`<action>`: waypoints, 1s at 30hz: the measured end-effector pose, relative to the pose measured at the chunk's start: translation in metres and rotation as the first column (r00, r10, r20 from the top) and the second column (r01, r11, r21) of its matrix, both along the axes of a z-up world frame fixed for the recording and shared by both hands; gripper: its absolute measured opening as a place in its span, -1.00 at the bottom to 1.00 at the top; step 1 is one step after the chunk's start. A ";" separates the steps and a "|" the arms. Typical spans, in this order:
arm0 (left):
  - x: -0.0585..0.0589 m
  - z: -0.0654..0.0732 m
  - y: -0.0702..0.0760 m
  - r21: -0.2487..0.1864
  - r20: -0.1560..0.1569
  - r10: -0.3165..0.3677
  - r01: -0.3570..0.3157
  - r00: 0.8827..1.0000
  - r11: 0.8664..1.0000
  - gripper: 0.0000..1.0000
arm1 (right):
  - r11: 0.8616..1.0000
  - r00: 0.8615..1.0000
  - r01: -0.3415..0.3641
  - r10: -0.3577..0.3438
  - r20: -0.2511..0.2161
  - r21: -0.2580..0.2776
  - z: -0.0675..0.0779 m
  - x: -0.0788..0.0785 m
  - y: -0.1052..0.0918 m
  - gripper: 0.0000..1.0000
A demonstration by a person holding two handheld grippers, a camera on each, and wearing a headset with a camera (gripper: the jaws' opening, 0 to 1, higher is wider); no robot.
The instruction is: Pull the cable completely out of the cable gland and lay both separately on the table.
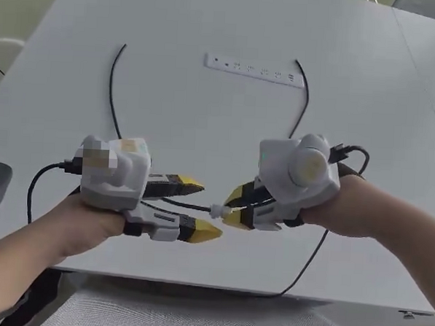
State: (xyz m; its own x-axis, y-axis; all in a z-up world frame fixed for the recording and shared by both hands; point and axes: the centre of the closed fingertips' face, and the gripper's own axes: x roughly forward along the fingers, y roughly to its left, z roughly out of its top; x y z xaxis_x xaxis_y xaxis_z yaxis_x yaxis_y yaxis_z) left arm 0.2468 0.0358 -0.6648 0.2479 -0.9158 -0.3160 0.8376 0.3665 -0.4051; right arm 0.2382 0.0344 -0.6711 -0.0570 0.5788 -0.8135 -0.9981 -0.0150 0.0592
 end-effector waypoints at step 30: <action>-0.011 0.010 -0.008 -0.064 0.009 -0.078 0.079 0.997 0.995 -0.63 | 0.997 0.997 -0.072 0.071 0.038 0.010 0.007 -0.008 -0.002 -0.86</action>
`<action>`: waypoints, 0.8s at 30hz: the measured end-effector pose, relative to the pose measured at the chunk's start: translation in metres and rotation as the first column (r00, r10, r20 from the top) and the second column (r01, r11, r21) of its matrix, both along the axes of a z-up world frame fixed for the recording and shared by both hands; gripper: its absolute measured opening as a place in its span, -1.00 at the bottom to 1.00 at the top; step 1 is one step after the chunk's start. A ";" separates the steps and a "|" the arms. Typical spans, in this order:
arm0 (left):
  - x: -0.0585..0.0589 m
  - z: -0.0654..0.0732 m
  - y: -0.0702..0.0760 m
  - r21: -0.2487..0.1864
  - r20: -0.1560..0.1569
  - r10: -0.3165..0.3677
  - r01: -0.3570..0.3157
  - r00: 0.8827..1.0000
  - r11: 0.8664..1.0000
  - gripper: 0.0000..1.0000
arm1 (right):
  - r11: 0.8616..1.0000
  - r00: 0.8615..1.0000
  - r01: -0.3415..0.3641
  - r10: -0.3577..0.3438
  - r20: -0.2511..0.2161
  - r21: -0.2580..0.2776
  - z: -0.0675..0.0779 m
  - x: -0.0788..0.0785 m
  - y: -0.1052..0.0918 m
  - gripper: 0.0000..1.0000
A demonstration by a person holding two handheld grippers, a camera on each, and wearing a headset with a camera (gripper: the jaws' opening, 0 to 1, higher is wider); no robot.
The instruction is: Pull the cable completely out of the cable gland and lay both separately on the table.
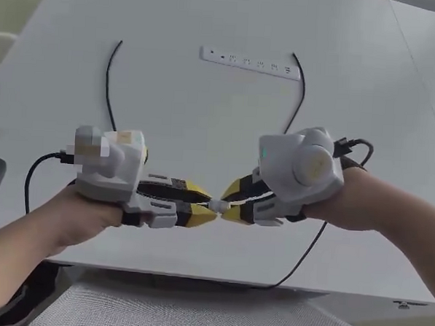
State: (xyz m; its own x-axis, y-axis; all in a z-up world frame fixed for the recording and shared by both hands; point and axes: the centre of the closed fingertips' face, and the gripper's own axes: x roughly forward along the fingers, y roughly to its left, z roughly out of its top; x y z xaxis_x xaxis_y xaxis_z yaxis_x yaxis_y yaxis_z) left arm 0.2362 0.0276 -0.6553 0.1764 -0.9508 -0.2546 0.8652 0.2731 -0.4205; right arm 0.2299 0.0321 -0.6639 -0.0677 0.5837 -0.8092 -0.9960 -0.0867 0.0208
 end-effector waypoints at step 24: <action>0.000 0.007 0.002 0.009 0.077 -0.028 0.028 0.997 1.000 -0.70 | 0.996 0.995 0.077 -0.074 -0.074 0.049 0.004 0.004 0.002 -0.79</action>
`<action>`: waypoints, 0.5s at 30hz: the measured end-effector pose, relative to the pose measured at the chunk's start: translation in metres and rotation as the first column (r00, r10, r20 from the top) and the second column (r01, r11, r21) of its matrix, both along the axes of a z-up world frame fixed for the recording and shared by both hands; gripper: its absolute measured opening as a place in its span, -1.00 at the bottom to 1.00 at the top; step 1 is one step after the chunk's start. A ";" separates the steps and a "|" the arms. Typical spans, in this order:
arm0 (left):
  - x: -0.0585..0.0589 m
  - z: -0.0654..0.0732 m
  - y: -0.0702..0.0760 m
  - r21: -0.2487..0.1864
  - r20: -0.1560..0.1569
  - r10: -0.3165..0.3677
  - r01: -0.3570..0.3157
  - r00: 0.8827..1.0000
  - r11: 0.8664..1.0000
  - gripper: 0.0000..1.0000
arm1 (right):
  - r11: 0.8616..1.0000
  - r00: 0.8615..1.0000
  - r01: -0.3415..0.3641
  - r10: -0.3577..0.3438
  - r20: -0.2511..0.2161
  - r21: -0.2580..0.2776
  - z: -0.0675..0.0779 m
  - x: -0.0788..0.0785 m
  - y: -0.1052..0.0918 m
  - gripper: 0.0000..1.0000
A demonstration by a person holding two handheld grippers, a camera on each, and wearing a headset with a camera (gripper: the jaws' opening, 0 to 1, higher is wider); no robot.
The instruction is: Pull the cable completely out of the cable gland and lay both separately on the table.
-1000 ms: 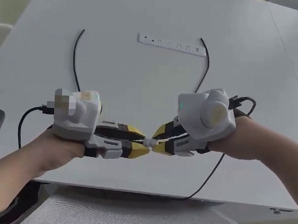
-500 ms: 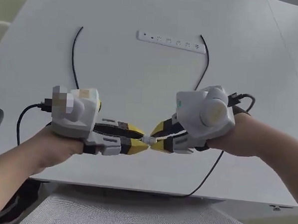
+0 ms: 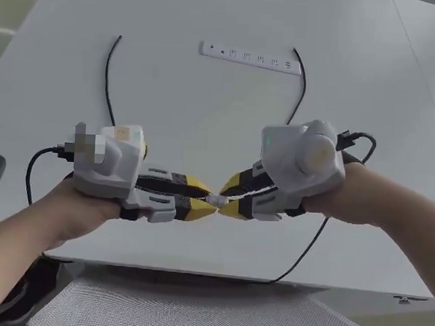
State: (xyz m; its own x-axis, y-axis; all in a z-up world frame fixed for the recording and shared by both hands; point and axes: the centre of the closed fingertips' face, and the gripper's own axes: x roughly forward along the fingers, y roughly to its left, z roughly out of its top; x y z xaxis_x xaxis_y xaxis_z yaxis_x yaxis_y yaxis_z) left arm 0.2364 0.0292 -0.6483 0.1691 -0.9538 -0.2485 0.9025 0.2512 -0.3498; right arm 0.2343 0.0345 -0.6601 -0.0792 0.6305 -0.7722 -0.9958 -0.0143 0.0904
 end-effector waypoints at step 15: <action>0.003 0.008 0.000 0.035 0.091 -0.033 0.030 0.995 0.999 -0.70 | 0.947 0.797 0.286 -0.148 -0.585 0.150 0.020 0.006 -0.007 -0.63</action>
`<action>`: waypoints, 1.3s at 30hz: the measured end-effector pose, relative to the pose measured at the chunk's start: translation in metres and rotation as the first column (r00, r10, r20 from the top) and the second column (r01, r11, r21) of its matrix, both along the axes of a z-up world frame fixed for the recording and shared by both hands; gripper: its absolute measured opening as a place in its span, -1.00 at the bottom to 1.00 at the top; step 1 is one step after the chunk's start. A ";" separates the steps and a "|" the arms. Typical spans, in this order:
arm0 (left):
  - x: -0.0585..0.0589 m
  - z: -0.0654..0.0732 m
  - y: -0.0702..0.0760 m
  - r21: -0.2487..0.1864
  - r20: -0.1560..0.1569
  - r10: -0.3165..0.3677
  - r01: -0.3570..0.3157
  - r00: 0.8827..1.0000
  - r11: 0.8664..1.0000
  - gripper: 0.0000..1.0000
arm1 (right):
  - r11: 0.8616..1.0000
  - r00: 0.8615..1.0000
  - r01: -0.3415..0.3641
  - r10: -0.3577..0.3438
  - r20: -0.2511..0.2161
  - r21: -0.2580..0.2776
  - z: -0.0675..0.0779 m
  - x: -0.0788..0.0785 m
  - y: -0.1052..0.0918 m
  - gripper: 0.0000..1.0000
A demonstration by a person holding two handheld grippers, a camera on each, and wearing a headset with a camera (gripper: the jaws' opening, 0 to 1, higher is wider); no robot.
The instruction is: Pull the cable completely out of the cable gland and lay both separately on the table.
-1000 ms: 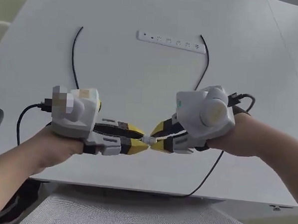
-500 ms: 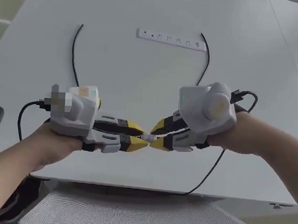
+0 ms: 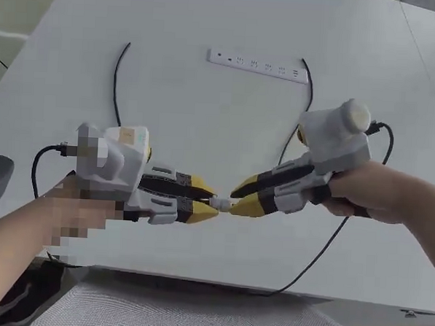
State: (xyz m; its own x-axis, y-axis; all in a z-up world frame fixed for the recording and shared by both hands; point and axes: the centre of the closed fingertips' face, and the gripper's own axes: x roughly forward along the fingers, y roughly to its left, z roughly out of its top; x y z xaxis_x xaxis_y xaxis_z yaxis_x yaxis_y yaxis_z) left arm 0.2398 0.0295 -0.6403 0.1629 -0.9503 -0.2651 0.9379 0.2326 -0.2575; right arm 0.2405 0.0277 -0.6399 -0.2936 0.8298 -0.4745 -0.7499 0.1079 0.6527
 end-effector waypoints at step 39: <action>0.001 0.004 -0.002 -0.035 -0.137 0.049 -0.054 0.989 0.998 -0.70 | 0.976 0.827 -0.211 0.204 0.524 -0.046 0.003 -0.012 0.007 -0.86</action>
State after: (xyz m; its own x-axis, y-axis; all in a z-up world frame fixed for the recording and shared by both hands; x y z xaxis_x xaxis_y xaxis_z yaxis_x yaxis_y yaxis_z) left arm 0.2410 0.0272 -0.6365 0.1765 -0.9517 -0.2513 0.8806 0.2668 -0.3916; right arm 0.2290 0.0351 -0.6369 -0.1709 0.7847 -0.5959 -0.9830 -0.0946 0.1573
